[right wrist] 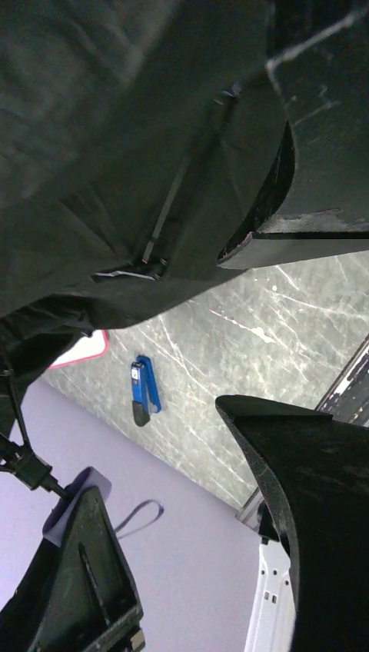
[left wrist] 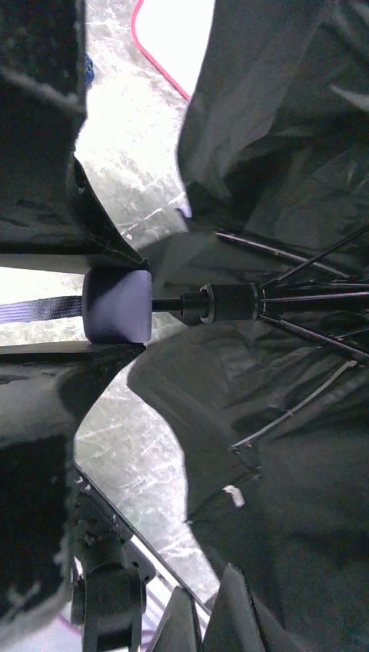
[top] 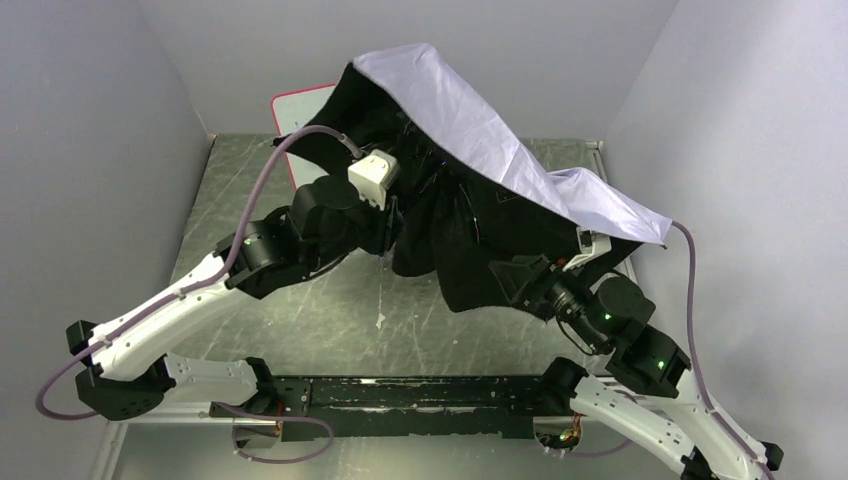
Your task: Put away the umbrella
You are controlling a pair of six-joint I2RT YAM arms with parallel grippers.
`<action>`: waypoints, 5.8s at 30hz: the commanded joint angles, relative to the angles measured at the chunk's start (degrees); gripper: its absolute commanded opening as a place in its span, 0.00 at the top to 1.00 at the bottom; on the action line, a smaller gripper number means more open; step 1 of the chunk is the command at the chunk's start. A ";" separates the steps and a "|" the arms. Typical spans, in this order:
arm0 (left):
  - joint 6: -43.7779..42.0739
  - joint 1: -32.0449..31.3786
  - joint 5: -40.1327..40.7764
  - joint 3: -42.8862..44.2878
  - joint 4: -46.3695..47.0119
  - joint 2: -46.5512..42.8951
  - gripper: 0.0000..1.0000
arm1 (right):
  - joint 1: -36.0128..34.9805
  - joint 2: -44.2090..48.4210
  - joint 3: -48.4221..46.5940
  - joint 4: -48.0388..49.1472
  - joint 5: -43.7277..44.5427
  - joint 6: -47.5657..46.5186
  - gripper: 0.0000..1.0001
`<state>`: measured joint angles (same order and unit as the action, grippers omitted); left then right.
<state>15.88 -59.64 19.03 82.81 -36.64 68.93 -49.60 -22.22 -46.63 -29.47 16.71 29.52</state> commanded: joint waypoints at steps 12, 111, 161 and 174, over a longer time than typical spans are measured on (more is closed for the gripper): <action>0.63 -1.24 -1.40 -15.76 3.25 -4.97 0.95 | -0.18 -3.23 3.60 -0.27 -1.28 0.42 0.35; 0.24 15.72 -16.14 -24.13 10.09 9.74 0.81 | -1.11 -42.39 20.78 32.93 -3.69 16.89 0.55; -10.68 31.86 -2.64 -10.13 0.35 23.19 0.66 | 11.37 -41.91 7.25 -20.98 20.34 31.76 0.87; -11.59 31.87 2.70 -10.67 0.21 30.43 0.95 | 11.82 -50.94 6.16 -39.23 20.04 58.90 0.83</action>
<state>5.06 -28.05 19.88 71.55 -35.88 98.32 -37.89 -71.24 -40.69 -62.00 36.64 79.79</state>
